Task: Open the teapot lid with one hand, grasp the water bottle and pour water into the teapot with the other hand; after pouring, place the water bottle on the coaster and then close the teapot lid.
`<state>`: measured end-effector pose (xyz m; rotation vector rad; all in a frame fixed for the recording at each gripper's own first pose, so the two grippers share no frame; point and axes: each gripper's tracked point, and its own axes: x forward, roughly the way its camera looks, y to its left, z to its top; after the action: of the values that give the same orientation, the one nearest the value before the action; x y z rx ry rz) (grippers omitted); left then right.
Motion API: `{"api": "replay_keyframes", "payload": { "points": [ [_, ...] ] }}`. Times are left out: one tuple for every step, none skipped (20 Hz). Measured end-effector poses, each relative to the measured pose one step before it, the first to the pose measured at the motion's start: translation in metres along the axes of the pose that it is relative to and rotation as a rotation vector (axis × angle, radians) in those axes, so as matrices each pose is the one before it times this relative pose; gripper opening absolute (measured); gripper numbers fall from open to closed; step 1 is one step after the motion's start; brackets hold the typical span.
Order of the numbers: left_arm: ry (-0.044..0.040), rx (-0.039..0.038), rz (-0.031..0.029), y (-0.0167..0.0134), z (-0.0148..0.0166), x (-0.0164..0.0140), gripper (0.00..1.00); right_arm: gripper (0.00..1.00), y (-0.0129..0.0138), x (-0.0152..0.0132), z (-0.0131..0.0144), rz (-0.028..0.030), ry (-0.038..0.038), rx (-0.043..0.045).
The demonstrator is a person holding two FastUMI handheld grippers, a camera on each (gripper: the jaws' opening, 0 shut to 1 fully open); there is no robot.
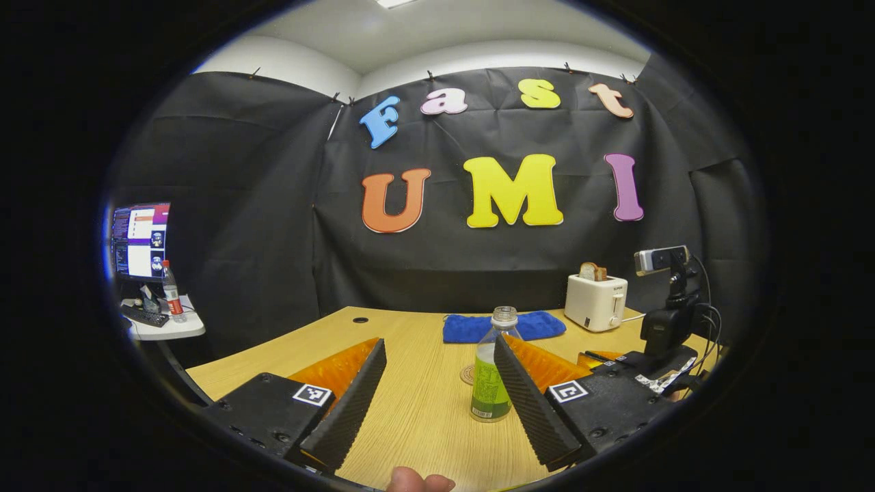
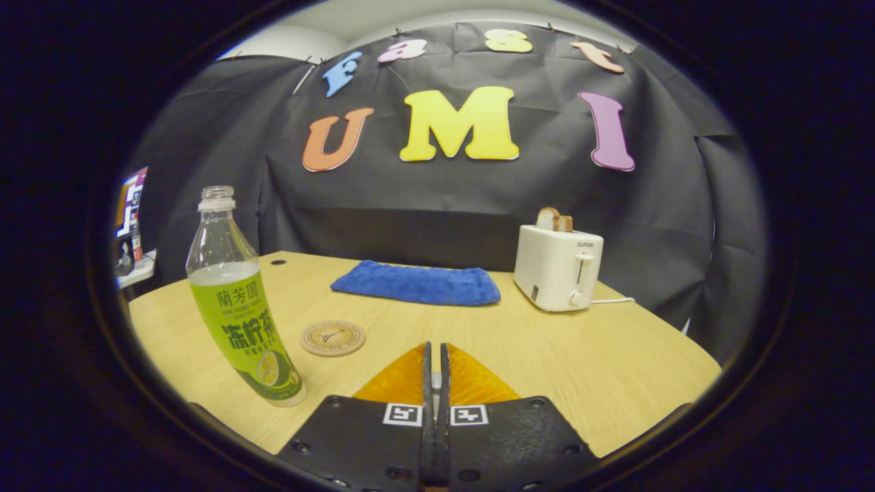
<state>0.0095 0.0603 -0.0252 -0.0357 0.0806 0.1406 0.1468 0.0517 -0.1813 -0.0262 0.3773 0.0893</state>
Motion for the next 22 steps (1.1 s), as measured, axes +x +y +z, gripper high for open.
{"api": "replay_keyframes", "payload": {
  "points": [
    [0.00149, -0.00257, 0.00012, -0.00002, -0.00012, 0.00064, 0.99, 0.0, 0.0001, -0.00079, 0.00269, 0.01304, -0.0059, 0.01559],
    [0.00226, -0.0038, 0.00074, -0.00004, -0.00221, 0.00007, 0.99, 0.0, -0.00015, -0.00257, 0.00658, 0.0104, -0.01366, 0.0137],
    [0.00274, -0.00415, 0.00037, -0.00014, -0.00025, 0.00052, 0.99, 0.0, -0.00056, -0.00136, 0.00631, 0.00437, -0.01517, 0.00803],
    [0.00452, -0.00484, -0.0041, -0.00037, -0.00276, 0.00108, 0.99, 0.0, -0.00076, -0.00253, 0.00699, 0.00697, -0.0137, 0.0027],
    [0.00523, -0.00494, -0.00676, -0.00267, -0.00271, 0.00121, 0.99, 0.0, -0.00018, -0.00302, 0.00403, 0.00848, -0.00734, 0.00107],
    [0.00512, -0.00578, -0.00658, -0.00248, -0.00291, 0.00214, 0.99, 0.0, -0.00225, -0.00315, 0.00494, 0.01135, -0.00485, 0.00329],
    [0.01085, -0.00478, -0.00415, -0.00364, -0.0041, 0.0012, 0.99, 0.0, -0.00222, -0.00437, 0.00261, 0.00906, -0.00196, 0.00174],
    [0.01103, -0.00208, -0.00801, -0.00376, -0.00483, 0.00202, 0.99, 0.0, -0.0023, -0.00381, 0.00374, 0.00722, -0.00172, -0.00168],
    [0.01237, -0.00173, -0.01002, -0.00466, -0.00545, 0.00268, 0.99, 0.0, -0.00217, -0.00466, 0.00191, 0.00665, 0.00086, -0.00346],
    [0.01179, -0.00335, -0.00816, -0.00579, -0.00443, 0.00219, 0.99, 0.0, -0.00205, -0.00516, 0.00258, 0.00813, -0.00086, -0.00049],
    [0.01398, -0.00195, -0.00706, -0.00516, -0.00558, 0.00375, 0.99, 0.0, -0.0038, -0.00585, 0.00196, 0.00424, -0.00285, -0.00051],
    [0.01316, 0.00029, -0.00774, -0.00429, -0.00682, 0.00301, 0.99, 0.0, -0.0042, -0.00592, 0.00375, 0.00235, -0.00699, -0.00192],
    [0.01745, 0.0016, -0.01242, -0.00657, -0.00597, 0.00323, 0.99, 0.0, -0.00331, -0.00606, 0.00291, 0.00118, -0.00812, -0.00345],
    [0.02022, 0.00235, -0.01152, -0.00632, -0.006, 0.0042, 0.99, 0.0, -0.00343, -0.00588, 0.00311, 0.00232, -0.00979, -0.00103],
    [0.01668, -0.00039, -0.01219, -0.00466, -0.00467, 0.00332, 0.99, 0.0, -0.00212, -0.00487, 0.00195, 0.00311, -0.00851, 0.00186],
    [0.01089, -0.00059, -0.01049, -0.00515, -0.00298, 0.00473, 1.0, 0.0, -0.00115, -0.00436, 0.00227, 0.00559, -0.00498, 0.0038],
    [0.00822, 0.00046, -0.0045, -0.00348, -0.00179, 0.00475, 0.99, 0.0, -0.00129, -0.00353, -0.00016, 0.00518, -0.00056, 0.0017],
    [0.00679, -0.0017, 0.00127, -0.00086, -0.00231, 0.00445, 0.99, 0.0, -0.00138, -0.00418, 0.00087, 0.00643, 0.00085, 0.00092],
    [0.01414, -0.0013, -0.00064, -0.00208, -0.00378, 0.00544, 0.99, 0.0, -0.0018, -0.00267, -0.00019, 0.00147, -0.00008, -0.00085],
    [0.00869, 0.00233, 0.00068, -0.00104, -0.00305, 0.00284, 0.99, 0.0, -0.00306, -0.00321, 0.00068, 0.00019, -0.00217, -0.00065],
    [0.00766, 0.00446, 0.00406, -0.0001, -0.00112, 0.00412, 1.0, 0.0, -0.00347, -0.0014, -0.00091, -0.00326, -0.0002, -0.00187],
    [0.00503, 0.0044, 0.0038, -0.00005, -0.00162, 0.00659, 1.0, 0.0, -0.00424, -0.00161, 0.00044, -0.00292, 0.00083, 0.00088]
  ]
}}
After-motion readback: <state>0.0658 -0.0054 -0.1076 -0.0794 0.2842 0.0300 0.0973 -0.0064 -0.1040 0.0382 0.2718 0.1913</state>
